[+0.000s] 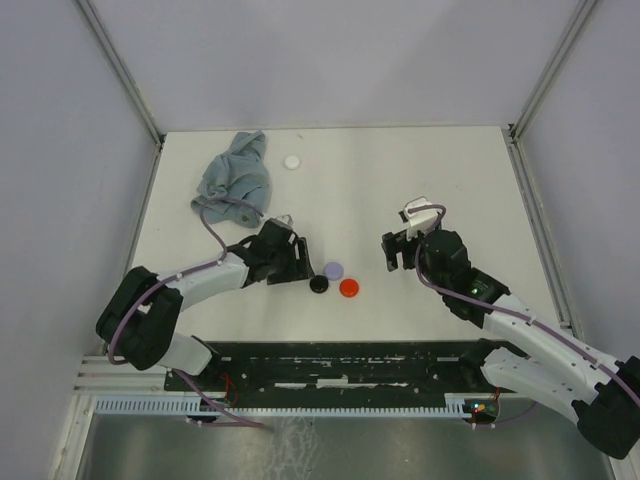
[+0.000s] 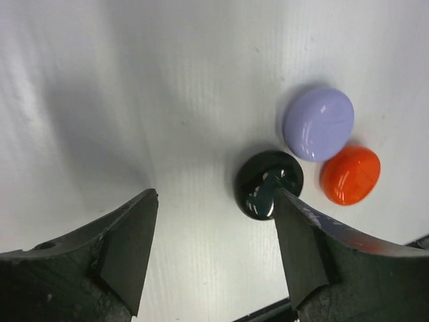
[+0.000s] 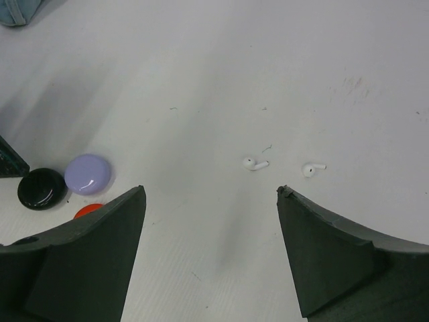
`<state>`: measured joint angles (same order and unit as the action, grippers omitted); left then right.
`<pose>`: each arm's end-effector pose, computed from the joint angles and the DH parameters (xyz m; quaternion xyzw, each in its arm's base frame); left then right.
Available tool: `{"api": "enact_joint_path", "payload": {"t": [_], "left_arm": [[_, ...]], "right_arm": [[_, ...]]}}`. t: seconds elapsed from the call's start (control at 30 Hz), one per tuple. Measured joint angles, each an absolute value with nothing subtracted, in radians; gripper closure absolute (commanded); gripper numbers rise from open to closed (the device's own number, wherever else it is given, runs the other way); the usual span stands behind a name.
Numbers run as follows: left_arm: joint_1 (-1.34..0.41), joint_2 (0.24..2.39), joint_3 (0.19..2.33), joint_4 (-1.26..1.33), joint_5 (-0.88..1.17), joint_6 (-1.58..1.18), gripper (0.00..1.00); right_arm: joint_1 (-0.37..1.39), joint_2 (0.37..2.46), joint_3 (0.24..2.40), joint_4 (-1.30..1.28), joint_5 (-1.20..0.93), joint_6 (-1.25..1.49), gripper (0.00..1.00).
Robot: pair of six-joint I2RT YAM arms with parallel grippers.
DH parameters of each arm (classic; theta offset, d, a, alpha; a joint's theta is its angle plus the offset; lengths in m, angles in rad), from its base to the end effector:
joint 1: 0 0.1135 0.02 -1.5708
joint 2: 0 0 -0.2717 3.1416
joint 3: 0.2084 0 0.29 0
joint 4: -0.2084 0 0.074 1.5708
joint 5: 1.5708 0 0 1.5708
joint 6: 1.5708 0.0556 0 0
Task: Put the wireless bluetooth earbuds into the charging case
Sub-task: Place the charging case at the center of the board, then pick up the charging case at the center of the board.
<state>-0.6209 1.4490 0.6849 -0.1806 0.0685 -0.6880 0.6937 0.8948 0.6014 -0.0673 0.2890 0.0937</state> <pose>0.2493 -0.1830 0.1253 -0.0213 0.9507 -0.2132 0.2244 0.2086 0.1528 0.2559 -0.1623 0.8018 0.1065 0.5652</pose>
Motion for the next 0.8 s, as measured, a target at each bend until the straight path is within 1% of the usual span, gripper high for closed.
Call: {"api": "enact_joint_path", "payload": {"t": [0.1, 0.33, 0.6, 0.8], "left_arm": [[-0.588, 1.444, 0.749, -0.260, -0.013, -0.643, 0.16], [-0.494, 1.497, 1.010, -0.308, -0.159, -0.511, 0.11], [-0.398, 1.795, 1.392, -0.306, -0.200, -0.391, 0.11], [-0.373, 1.990, 1.566, -0.291, -0.210, -0.289, 0.12]], "right_arm": [[0.694, 0.882, 0.595, -0.067, 0.297, 0.096, 0.11], [0.694, 0.881, 0.590, -0.067, 0.315, 0.105, 0.10], [0.694, 0.879, 0.582, -0.067, 0.319, 0.108, 0.08], [0.693, 0.880, 0.577, -0.064, 0.319, 0.108, 0.08]]}}
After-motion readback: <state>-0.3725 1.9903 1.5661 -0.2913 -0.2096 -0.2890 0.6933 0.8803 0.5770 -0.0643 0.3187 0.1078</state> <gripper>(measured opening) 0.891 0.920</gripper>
